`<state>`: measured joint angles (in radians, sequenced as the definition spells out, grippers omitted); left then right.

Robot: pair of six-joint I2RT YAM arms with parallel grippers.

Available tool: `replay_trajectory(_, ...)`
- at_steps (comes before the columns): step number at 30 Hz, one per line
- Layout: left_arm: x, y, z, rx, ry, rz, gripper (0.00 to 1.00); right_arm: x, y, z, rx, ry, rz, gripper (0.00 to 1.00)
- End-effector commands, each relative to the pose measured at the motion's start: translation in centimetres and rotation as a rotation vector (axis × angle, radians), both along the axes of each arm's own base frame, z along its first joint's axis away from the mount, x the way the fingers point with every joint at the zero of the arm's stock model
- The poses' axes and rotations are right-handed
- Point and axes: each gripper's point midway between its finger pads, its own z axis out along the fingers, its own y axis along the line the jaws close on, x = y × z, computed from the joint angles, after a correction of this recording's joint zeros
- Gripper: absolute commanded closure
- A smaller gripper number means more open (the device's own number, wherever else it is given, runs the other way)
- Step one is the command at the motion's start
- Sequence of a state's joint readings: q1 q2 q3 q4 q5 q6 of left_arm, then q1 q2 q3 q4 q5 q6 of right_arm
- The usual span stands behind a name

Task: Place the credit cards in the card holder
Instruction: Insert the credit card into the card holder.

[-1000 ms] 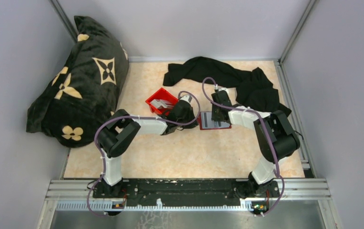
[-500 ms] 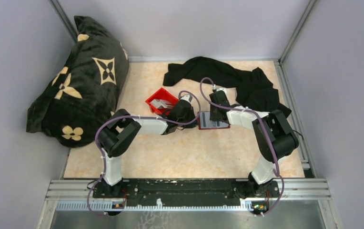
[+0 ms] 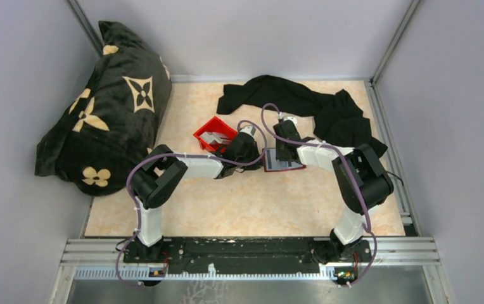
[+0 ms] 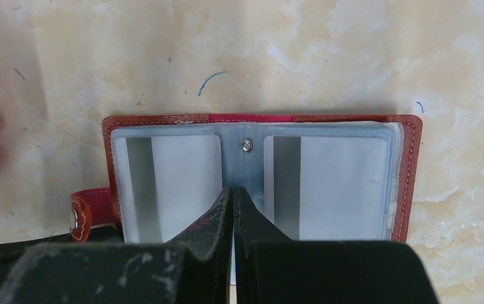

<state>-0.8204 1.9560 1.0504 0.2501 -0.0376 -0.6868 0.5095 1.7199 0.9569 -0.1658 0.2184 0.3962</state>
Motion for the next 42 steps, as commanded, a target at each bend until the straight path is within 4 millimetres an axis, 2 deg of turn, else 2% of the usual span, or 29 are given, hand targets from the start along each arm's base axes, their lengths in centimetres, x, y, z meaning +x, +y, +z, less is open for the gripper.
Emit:
replay_trajectory(1, -1.7, 2.3, -3.7, 0.120, 0.076, 0.009, 0.94, -0.1, 1.5, 1.5, 0.025, -0.016, 0.013, 1.00)
replay_trajectory(4, -1.8, 2.6, -3.6, 0.122, 0.074, 0.014, 0.94, 0.1, 1.0, 2.7, 0.015, -0.048, 0.000, 0.91)
replay_trajectory(5, -1.8, 2.6, -3.7, 0.125, 0.075, 0.015, 0.94, 0.2, 0.8, 4.1, 0.022, -0.081, -0.007, 0.87)
replay_trajectory(8, -1.9, 2.9, -3.8, 0.131, 0.080, 0.018, 0.94, 0.4, 0.0, 6.4, 0.041, -0.137, -0.030, 0.75)
replay_trajectory(12, -2.1, 3.2, -3.2, 0.123, 0.075, 0.029, 0.91, 0.4, -0.9, 8.6, 0.061, -0.197, -0.045, 0.68)
replay_trajectory(15, -2.1, 3.2, -1.7, 0.099, 0.056, 0.039, 0.85, 0.5, -0.9, 10.2, 0.066, -0.228, -0.027, 0.66)
replay_trajectory(19, -1.9, 3.8, 1.5, 0.068, 0.004, 0.064, 0.70, 1.0, 0.1, 12.7, 0.087, -0.275, 0.037, 0.64)
replay_trajectory(21, -1.9, 4.2, 4.0, 0.046, -0.034, 0.081, 0.65, 1.4, 1.2, 13.8, 0.117, -0.294, 0.095, 0.62)
replay_trajectory(24, -2.1, 5.3, 6.6, 0.024, -0.078, 0.115, 0.61, 2.0, 3.5, 15.4, 0.152, -0.307, 0.189, 0.60)
replay_trajectory(28, -3.3, 7.3, 9.0, -0.007, -0.122, 0.183, 0.59, 2.9, 7.4, 17.8, 0.189, -0.328, 0.308, 0.55)
replay_trajectory(31, -4.2, 9.4, 9.9, -0.021, -0.152, 0.253, 0.58, 3.6, 10.7, 18.4, 0.231, -0.302, 0.392, 0.52)
replay_trajectory(37, -5.1, 13.2, 10.2, -0.020, -0.185, 0.381, 0.57, 4.2, 17.3, 17.4, 0.250, -0.222, 0.566, 0.50)
replay_trajectory(39, -5.4, 14.3, 10.3, -0.026, -0.193, 0.415, 0.56, 4.5, 19.1, 17.3, 0.260, -0.212, 0.605, 0.49)
replay_trajectory(42, -6.0, 15.9, 10.0, -0.034, -0.200, 0.461, 0.49, 5.0, 20.8, 16.5, 0.269, -0.195, 0.635, 0.49)
